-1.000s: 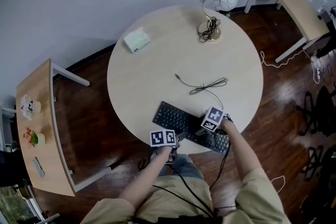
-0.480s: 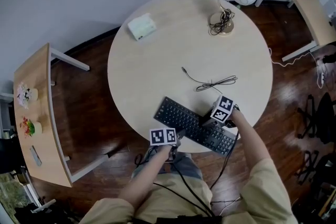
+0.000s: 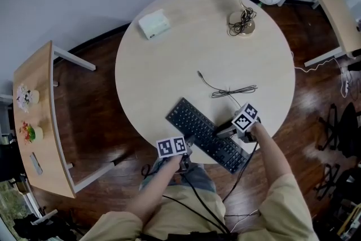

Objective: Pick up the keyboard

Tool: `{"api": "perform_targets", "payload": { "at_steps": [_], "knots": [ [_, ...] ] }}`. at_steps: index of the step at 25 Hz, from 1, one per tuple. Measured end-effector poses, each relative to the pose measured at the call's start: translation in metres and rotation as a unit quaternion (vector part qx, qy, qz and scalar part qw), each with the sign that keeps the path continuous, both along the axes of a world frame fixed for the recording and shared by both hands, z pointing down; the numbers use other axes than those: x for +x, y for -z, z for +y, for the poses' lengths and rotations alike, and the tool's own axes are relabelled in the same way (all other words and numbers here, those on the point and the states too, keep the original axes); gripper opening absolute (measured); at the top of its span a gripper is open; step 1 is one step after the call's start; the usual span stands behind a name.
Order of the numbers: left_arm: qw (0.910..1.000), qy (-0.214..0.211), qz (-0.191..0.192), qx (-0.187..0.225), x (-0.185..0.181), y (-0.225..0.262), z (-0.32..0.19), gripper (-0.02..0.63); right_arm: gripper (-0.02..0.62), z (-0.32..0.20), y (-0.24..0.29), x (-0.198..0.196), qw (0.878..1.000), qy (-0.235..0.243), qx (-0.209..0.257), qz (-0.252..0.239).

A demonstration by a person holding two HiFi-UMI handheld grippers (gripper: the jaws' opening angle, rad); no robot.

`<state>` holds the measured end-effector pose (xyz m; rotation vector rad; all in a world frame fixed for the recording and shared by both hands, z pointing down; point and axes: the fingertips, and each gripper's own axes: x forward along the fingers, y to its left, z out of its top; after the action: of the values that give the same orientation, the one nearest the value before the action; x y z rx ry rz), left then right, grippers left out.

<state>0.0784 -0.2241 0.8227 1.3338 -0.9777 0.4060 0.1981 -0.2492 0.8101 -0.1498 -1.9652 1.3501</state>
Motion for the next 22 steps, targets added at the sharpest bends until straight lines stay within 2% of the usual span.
{"api": "perform_targets", "payload": {
  "at_steps": [3,6,8,9,10,11,13,14,15,16,18,19,22],
  "knots": [
    [0.9999,0.000,0.004,0.009,-0.004,0.001,-0.006,0.109,0.221,0.008,0.002,-0.001,0.999,-0.041,-0.020,-0.022],
    [0.9992,-0.005,-0.010,0.038,-0.014,0.002,-0.022,0.095,0.221,0.023,0.006,-0.014,0.998,-0.032,-0.030,-0.048],
    [0.9982,-0.011,-0.013,0.057,-0.019,0.002,-0.034,0.089,0.219,0.028,0.006,-0.022,0.999,-0.031,-0.022,-0.039],
    [0.9979,-0.013,-0.011,0.062,-0.020,0.003,-0.039,0.087,0.214,0.026,0.004,-0.025,0.998,-0.048,-0.016,-0.028],
    [0.9978,-0.014,-0.009,0.065,-0.021,0.003,-0.041,0.086,0.192,0.020,0.003,-0.027,0.996,-0.088,-0.013,-0.020],
    [0.9978,-0.014,-0.002,0.064,-0.020,0.003,-0.042,0.086,0.192,0.009,0.004,-0.030,0.988,-0.151,-0.014,-0.023],
    [0.9978,-0.028,0.025,0.054,-0.008,0.003,-0.036,0.089,0.187,-0.012,0.006,-0.037,0.954,-0.292,-0.032,-0.055],
    [0.9972,-0.044,0.036,0.049,0.000,0.004,-0.031,0.092,0.184,-0.015,0.006,-0.044,0.943,-0.322,-0.039,-0.069],
    [0.9962,-0.061,0.039,0.049,0.006,0.005,-0.027,0.095,0.173,-0.011,0.006,-0.053,0.946,-0.314,-0.034,-0.072],
    [0.9954,-0.071,0.037,0.051,0.008,0.005,-0.025,0.095,0.169,-0.007,0.006,-0.062,0.955,-0.288,-0.018,-0.064],
    [0.9951,-0.072,0.042,0.053,0.003,0.005,-0.027,0.098,0.152,-0.010,0.006,-0.071,0.966,-0.254,0.011,-0.045],
    [0.9948,-0.071,0.050,0.053,0.001,0.006,-0.029,0.097,0.127,-0.013,0.007,-0.072,0.966,-0.254,0.014,-0.046],
    [0.9909,-0.088,0.070,0.073,0.002,0.018,-0.037,0.095,0.115,-0.020,0.022,-0.070,0.957,-0.281,0.025,-0.061]
  ]
}}
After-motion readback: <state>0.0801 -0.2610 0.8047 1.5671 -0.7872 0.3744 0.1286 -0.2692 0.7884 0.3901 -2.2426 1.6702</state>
